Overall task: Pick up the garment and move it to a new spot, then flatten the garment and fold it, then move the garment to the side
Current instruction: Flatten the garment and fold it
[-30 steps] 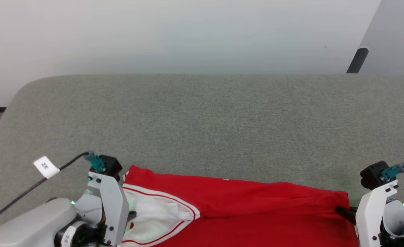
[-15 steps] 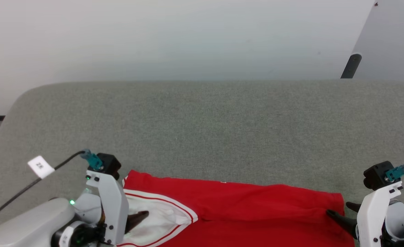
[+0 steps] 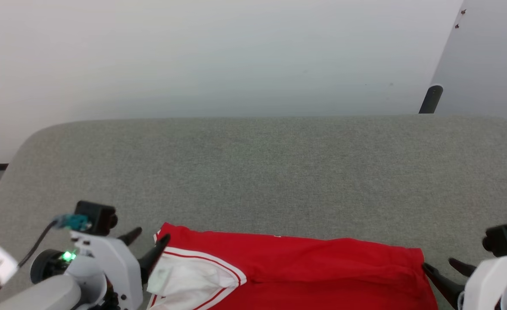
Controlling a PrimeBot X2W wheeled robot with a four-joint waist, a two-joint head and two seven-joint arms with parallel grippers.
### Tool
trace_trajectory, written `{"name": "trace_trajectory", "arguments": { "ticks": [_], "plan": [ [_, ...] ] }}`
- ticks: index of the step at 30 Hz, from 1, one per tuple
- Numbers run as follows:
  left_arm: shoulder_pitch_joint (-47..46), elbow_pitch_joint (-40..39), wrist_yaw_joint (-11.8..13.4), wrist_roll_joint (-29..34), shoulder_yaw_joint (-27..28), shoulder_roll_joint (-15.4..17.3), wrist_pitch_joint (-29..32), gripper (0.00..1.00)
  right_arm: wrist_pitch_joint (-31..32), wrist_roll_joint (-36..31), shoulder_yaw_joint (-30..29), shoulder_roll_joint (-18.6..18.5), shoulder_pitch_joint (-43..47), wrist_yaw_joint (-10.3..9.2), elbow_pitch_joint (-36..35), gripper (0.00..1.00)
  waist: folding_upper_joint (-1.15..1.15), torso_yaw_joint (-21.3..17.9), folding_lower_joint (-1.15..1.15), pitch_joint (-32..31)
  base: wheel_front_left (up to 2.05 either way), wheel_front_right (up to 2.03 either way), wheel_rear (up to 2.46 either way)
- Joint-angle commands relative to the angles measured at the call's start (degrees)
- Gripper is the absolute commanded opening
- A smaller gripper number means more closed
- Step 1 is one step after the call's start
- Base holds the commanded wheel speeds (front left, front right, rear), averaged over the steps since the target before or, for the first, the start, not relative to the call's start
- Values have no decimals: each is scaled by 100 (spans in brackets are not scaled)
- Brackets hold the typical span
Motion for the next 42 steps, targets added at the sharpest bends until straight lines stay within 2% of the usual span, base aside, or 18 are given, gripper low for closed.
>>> {"name": "trace_trajectory", "arguments": {
  "ticks": [1, 6, 11, 13, 17, 23, 35, 42],
  "plan": [
    [79, 14, 52, 63, 55, 0, -156, 100, -34, -22, -75, 37, 85, 2, -4, 100, 0, 12, 0, -15, 0, 0, 0],
    [431, 177, 113, 332, 197, -68, -1197, 100, 68, -141, -434, 235, 329, 2, 18, 100, 0, 69, 0, -26, 0, 0, 0],
    [731, 417, 146, 606, 493, -258, -1612, 100, 310, -326, -696, 333, 359, 2, 99, 100, 0, 163, 0, 21, 0, 0, 0],
    [853, 513, 119, 778, 732, -358, -1639, 100, 405, -319, -783, 423, 306, 2, 158, 100, 0, 207, 0, 57, 0, 0, 0],
    [1324, 644, 59, 1326, 1581, -710, -1638, 100, 609, -343, -940, 540, 177, 2, 278, 100, 0, 301, 0, 146, 0, 0, 0],
    [1995, 804, -254, 2015, 2668, -1245, -1640, 100, 911, -396, -1040, 596, -68, 2, 513, 100, 0, 454, 0, 360, 0, 0, 0],
    [2642, 1005, -721, 3245, 4373, -2264, -1642, 100, 1333, -441, -1057, 636, -378, 2, 1008, 100, 0, 760, 0, 784, 0, 0, 0],
    [2847, 1042, -1033, 3737, 5142, -2849, -1642, 100, 1402, -442, -852, 672, -553, 2, 1550, 100, 0, 903, 0, 968, 0, 0, 0]
  ]
}}
